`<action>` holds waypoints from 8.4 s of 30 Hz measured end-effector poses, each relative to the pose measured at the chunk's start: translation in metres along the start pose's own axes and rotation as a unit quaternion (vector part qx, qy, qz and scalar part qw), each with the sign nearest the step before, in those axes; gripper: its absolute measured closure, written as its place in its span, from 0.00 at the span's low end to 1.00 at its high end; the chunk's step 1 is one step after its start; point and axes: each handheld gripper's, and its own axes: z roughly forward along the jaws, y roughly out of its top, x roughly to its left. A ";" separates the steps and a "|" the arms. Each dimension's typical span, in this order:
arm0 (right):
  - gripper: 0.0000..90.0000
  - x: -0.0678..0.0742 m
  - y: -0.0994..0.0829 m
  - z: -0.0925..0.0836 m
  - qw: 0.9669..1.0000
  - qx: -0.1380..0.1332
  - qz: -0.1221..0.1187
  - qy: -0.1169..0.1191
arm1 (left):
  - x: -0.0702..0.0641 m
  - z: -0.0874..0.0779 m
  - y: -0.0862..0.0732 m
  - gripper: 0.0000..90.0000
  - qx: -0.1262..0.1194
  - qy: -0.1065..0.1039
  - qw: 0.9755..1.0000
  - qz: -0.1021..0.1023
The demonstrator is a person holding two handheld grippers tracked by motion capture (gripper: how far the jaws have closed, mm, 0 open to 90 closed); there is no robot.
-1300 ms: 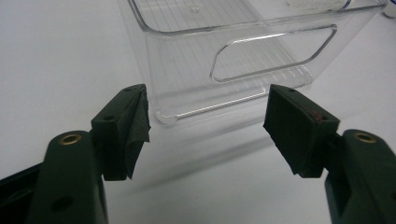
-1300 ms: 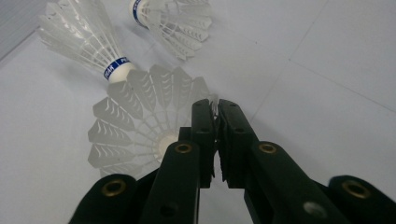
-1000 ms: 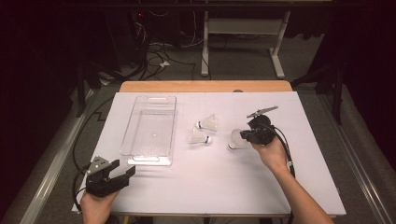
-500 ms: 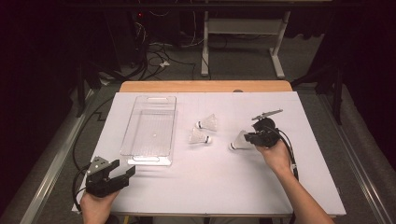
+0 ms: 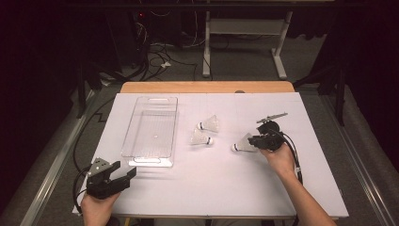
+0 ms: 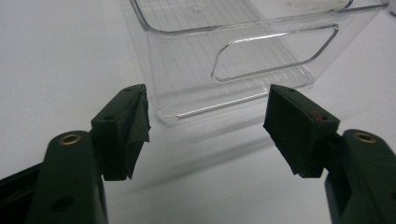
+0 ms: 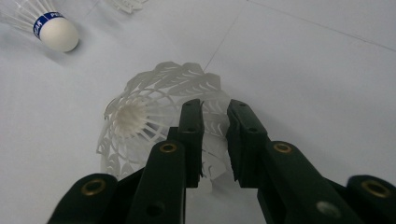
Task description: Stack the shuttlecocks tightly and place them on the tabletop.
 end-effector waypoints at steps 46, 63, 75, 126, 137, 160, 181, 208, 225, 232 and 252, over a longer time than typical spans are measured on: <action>0.73 -0.014 -0.020 -0.003 1.000 -0.006 0.024 0.000 | -0.001 0.001 0.000 0.35 0.002 0.001 1.000 0.002; 0.71 -0.018 -0.035 -0.021 0.999 -0.033 0.036 0.003 | -0.001 0.001 0.000 0.35 0.001 0.001 1.000 0.002; 0.71 -0.011 -0.048 -0.039 0.998 -0.063 0.030 0.013 | -0.001 0.000 0.000 0.35 0.000 0.002 1.000 0.003; 0.93 0.020 -0.035 -0.021 0.997 -0.046 -0.007 0.060 | -0.001 -0.001 0.000 0.35 -0.003 0.001 1.000 0.001; 1.00 0.022 -0.033 -0.022 0.996 -0.039 -0.021 0.073 | -0.001 -0.001 0.000 0.35 -0.005 0.003 1.000 0.000; 1.00 0.024 -0.019 -0.027 0.995 -0.048 -0.034 0.079 | 0.002 -0.002 0.001 0.35 -0.007 0.006 1.000 0.005; 1.00 0.018 -0.001 -0.021 0.994 -0.061 -0.023 0.086 | 0.005 0.000 0.003 0.36 -0.007 0.008 1.000 0.008; 1.00 0.013 0.025 -0.008 0.994 -0.067 -0.015 0.091 | 0.005 0.000 0.003 0.36 -0.003 0.006 1.000 0.009; 1.00 0.016 0.041 0.008 0.993 -0.061 -0.013 0.102 | 0.005 0.001 0.002 0.36 -0.002 0.004 1.000 0.008; 1.00 0.018 0.048 0.013 0.993 -0.060 -0.013 0.104 | 0.005 0.001 0.002 0.36 -0.001 0.004 1.000 0.009; 1.00 0.032 0.067 0.033 0.991 -0.051 -0.023 0.118 | 0.004 0.000 0.002 0.36 -0.001 0.002 1.000 0.011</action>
